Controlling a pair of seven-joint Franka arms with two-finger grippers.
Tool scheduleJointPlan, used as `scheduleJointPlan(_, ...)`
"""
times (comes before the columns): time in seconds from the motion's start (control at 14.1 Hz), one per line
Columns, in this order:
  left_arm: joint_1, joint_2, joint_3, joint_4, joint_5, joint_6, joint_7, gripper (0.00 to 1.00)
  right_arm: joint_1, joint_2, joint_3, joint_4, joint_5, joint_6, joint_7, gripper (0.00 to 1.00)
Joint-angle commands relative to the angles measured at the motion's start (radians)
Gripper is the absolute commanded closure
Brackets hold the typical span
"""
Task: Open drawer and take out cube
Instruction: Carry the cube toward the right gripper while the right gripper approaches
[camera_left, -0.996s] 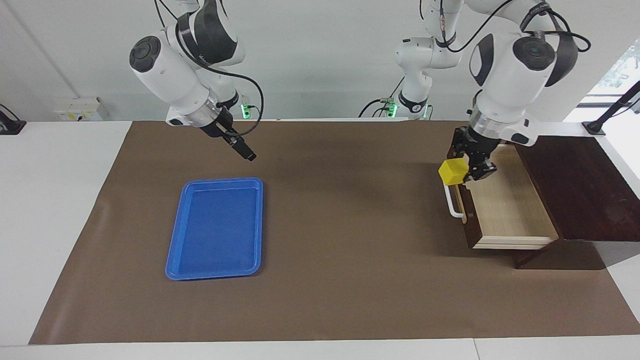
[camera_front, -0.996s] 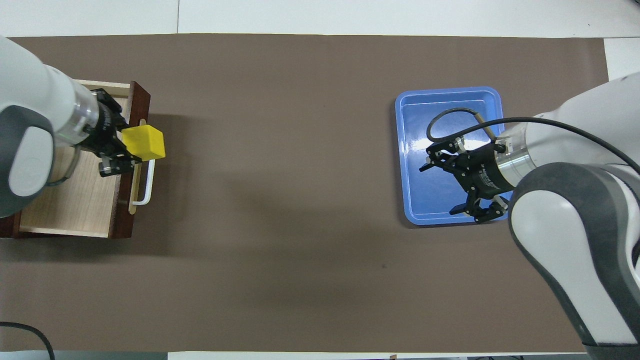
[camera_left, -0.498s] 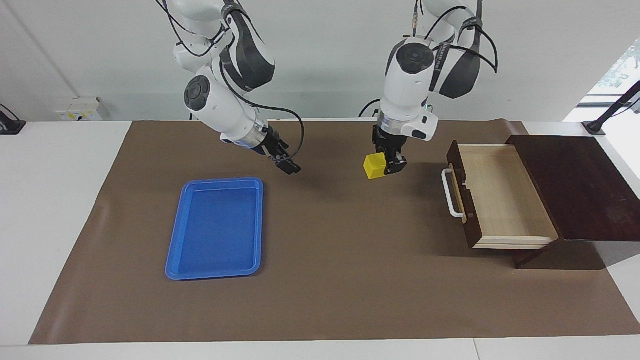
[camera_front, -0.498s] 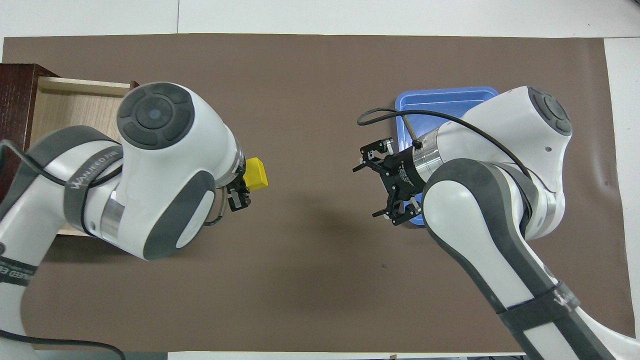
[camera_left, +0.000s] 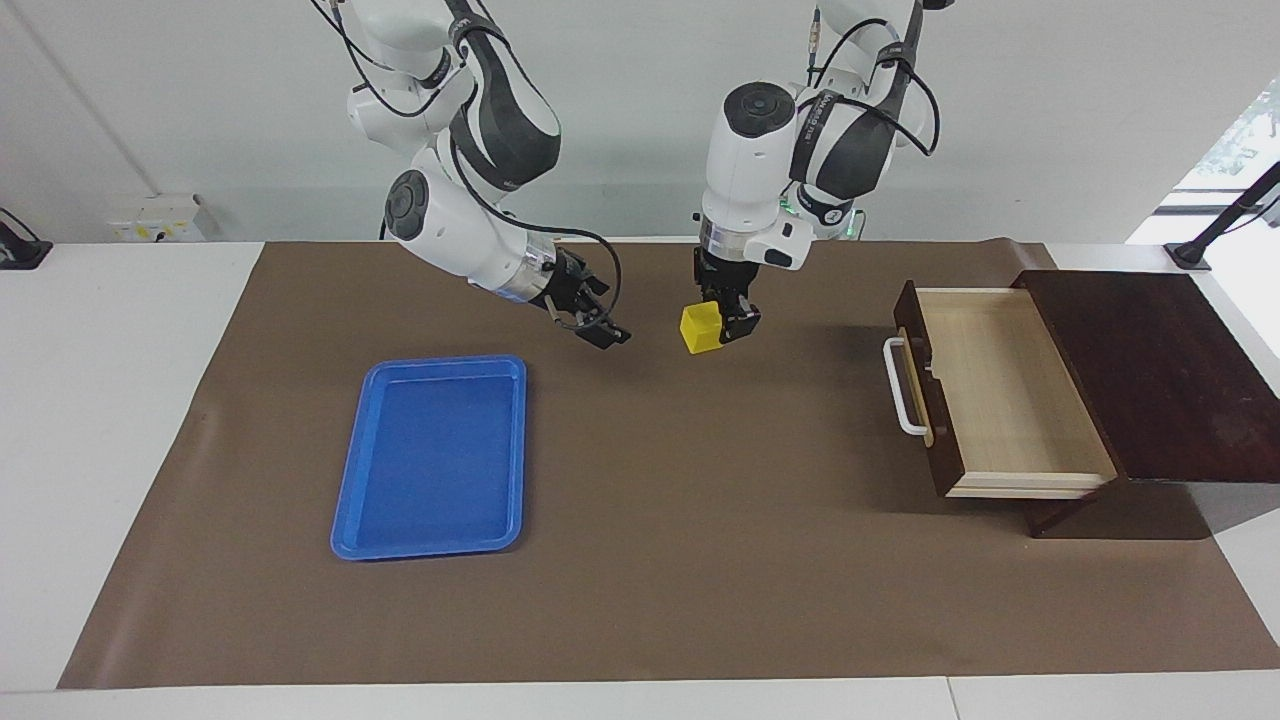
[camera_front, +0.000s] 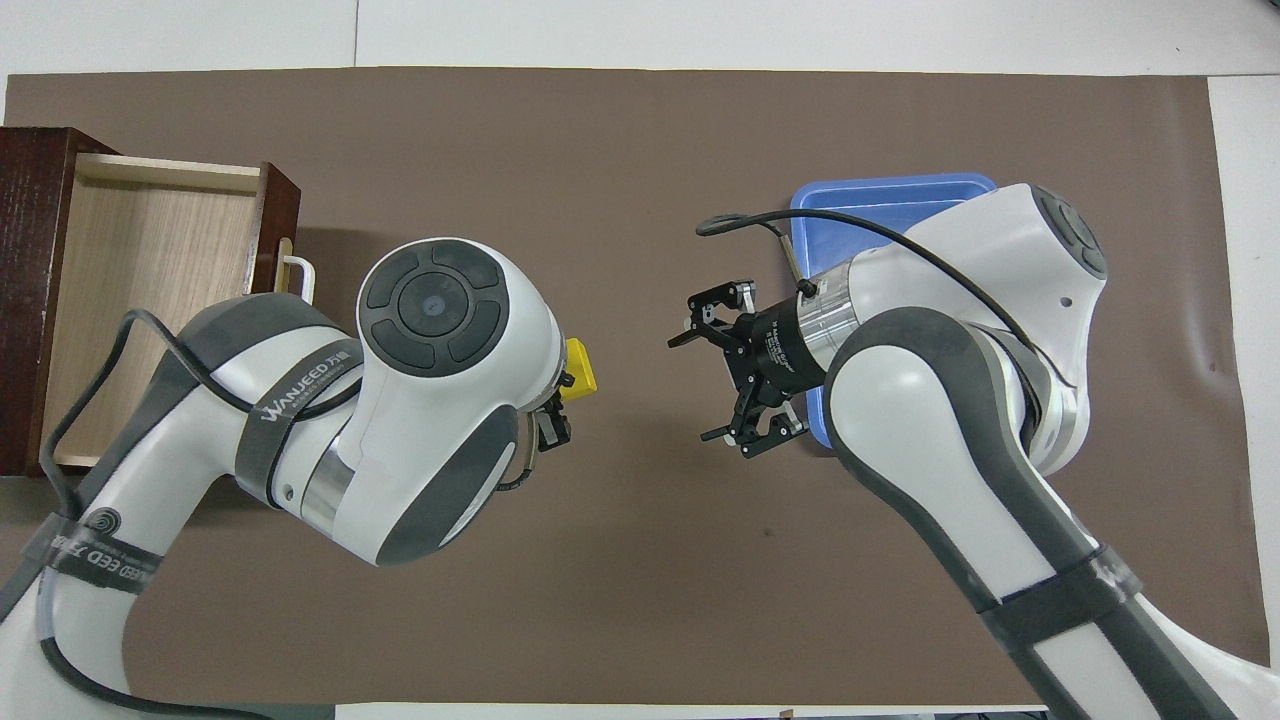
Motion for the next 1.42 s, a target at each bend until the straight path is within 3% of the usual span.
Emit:
scheduleJointPlan(0.0,-0.029,-0.015,0.019,-0.019,-0.013,0.026,-0.008,1.0,-0.007,0.025,-0.002,-0.001,0.086,-0.009,-0.005,0.0)
scheduleJointPlan(0.28,-0.031,-0.015,0.019,-0.019,-0.008,0.057,0.035,1.0,0.014,0.079,-0.002,0.034,0.099,-0.001,-0.022,0.0)
scheduleJointPlan(0.64,-0.046,-0.015,0.017,-0.018,-0.008,0.053,0.083,1.0,0.092,0.084,-0.002,0.034,0.102,0.069,-0.048,0.0)
scheduleJointPlan(1.14,-0.056,-0.019,0.019,-0.026,-0.008,0.042,0.083,1.0,0.083,0.127,-0.003,0.096,0.111,0.094,-0.028,0.0)
scheduleJointPlan(1.35,-0.056,-0.021,0.017,-0.032,-0.008,0.043,0.083,1.0,0.099,0.16,-0.005,0.136,0.172,0.131,0.039,0.0)
